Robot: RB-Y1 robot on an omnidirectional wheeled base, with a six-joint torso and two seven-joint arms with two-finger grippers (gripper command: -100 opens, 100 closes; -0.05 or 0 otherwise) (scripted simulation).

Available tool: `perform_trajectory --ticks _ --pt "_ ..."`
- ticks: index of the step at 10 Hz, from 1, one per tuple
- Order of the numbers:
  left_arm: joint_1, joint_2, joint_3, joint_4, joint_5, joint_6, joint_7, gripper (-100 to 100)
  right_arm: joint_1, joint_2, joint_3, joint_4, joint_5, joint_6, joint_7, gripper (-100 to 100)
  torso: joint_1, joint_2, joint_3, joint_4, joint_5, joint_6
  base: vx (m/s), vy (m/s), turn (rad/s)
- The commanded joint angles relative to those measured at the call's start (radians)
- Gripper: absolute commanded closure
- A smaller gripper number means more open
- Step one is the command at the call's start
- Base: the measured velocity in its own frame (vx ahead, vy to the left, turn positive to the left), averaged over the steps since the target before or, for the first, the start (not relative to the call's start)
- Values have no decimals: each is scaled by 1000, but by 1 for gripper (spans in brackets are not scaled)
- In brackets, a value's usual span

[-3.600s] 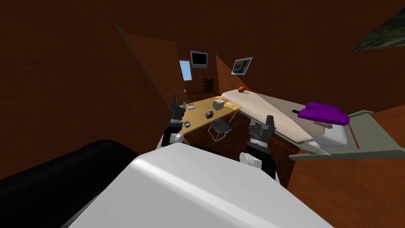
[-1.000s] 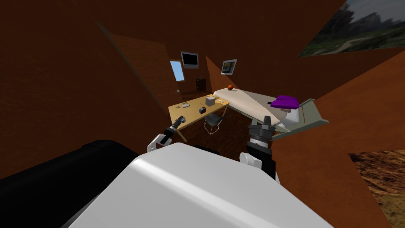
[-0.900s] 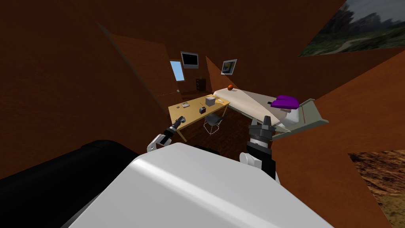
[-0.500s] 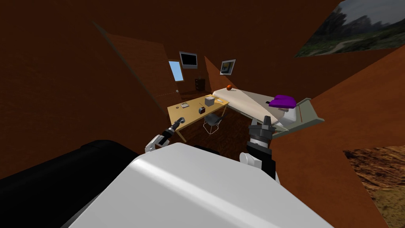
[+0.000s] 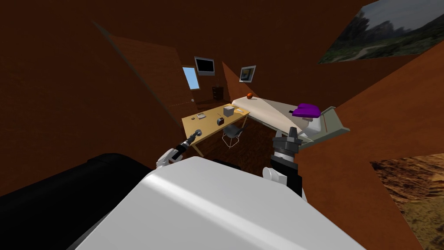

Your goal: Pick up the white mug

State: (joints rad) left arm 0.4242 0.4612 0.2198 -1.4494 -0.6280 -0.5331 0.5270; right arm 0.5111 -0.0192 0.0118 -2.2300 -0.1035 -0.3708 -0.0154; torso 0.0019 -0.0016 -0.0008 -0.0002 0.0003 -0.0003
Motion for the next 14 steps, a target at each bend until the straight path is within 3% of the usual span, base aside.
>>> perform_trajectory --ticks 1,2,3,4,7,9,10,11,14 --pt "-15 21 5 50 -41 -15 38 -100 0 0 0 0 0 0 0 0 0 0 0 0 0 0 29 17 -65" --pt "-15 21 5 82 -41 -15 38 -100 0 0 0 0 0 0 0 0 0 0 0 0 0 0 27 19 -35" --pt "-29 39 10 112 -74 -32 70 -100 0 0 0 0 0 0 0 0 0 0 0 0 0 0 38 30 -63" --pt "-29 39 10 145 -74 -32 70 -100 0 0 0 0 0 0 0 0 1 -1 0 0 0 0 35 25 -38" --pt "-57 76 18 241 -136 -67 132 -100 0 0 0 0 0 0 0 0 0 -1 -1 0 0 0 46 22 -51" --pt "-57 76 18 269 -136 -67 132 -100 0 0 0 0 0 0 0 0 1 -1 -1 0 0 0 26 26 -21" --pt "-72 93 21 304 -164 -84 163 -100 0 0 0 0 0 0 0 0 0 0 0 0 0 0 31 23 -59" --pt "-72 93 21 328 -164 -84 163 -100 0 0 0 0 0 0 0 0 0 -1 0 0 0 0 38 29 -43" --pt "-102 126 23 410 -216 -117 221 -100 0 0 0 0 0 0 0 0 1 -2 -1 0 0 0 55 39 -48"
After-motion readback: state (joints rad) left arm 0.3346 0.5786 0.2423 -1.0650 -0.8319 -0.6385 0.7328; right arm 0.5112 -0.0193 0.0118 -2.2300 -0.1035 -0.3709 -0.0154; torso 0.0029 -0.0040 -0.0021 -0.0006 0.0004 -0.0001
